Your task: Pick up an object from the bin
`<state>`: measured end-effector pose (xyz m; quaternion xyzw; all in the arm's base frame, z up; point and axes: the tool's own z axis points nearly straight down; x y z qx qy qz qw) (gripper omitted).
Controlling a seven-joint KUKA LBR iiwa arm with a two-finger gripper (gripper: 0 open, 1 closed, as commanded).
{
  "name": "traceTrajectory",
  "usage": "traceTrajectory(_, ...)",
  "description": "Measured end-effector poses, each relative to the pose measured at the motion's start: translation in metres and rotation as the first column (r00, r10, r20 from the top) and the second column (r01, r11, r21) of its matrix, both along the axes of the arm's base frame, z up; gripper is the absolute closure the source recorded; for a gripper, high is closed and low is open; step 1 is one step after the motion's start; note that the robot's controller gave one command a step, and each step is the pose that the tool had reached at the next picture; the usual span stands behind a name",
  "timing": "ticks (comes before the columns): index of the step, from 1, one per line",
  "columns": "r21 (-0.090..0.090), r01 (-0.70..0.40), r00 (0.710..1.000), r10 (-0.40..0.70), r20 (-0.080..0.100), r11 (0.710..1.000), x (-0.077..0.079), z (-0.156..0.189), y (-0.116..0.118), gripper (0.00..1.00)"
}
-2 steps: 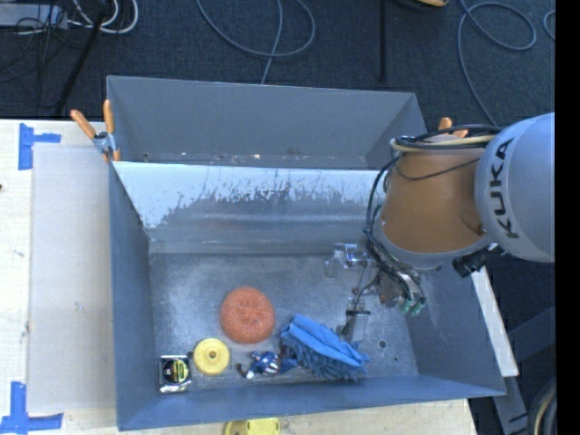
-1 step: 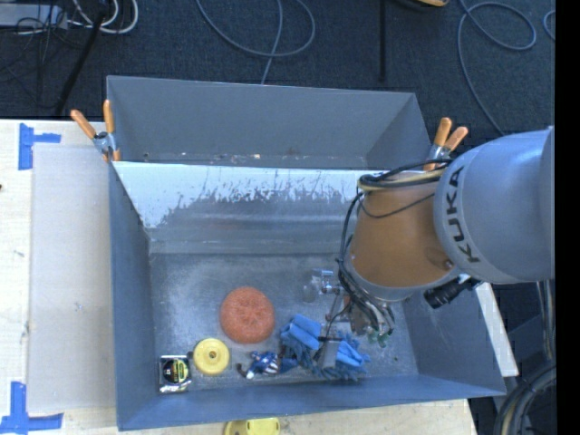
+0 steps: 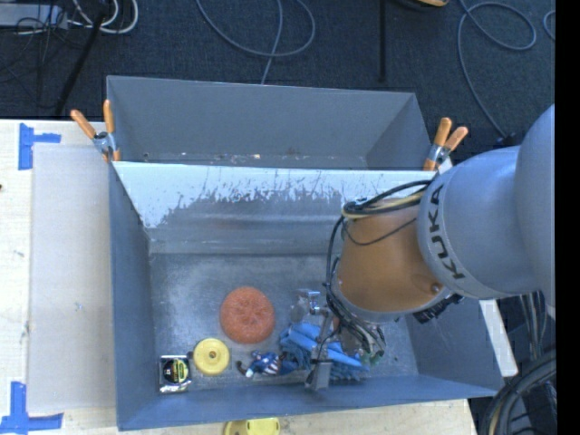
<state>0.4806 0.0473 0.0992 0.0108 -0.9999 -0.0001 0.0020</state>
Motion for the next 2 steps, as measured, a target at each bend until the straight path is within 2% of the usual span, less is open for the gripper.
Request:
traceTrajectory(1,-0.001,0.109,0.994,-0.109,0.001,0.994,0.0148,-0.024,0.007,1.0)
traceTrajectory(2,-0.001,0.108,0.994,-0.108,0.001,0.994,0.0148,-0.024,0.0071,1.0)
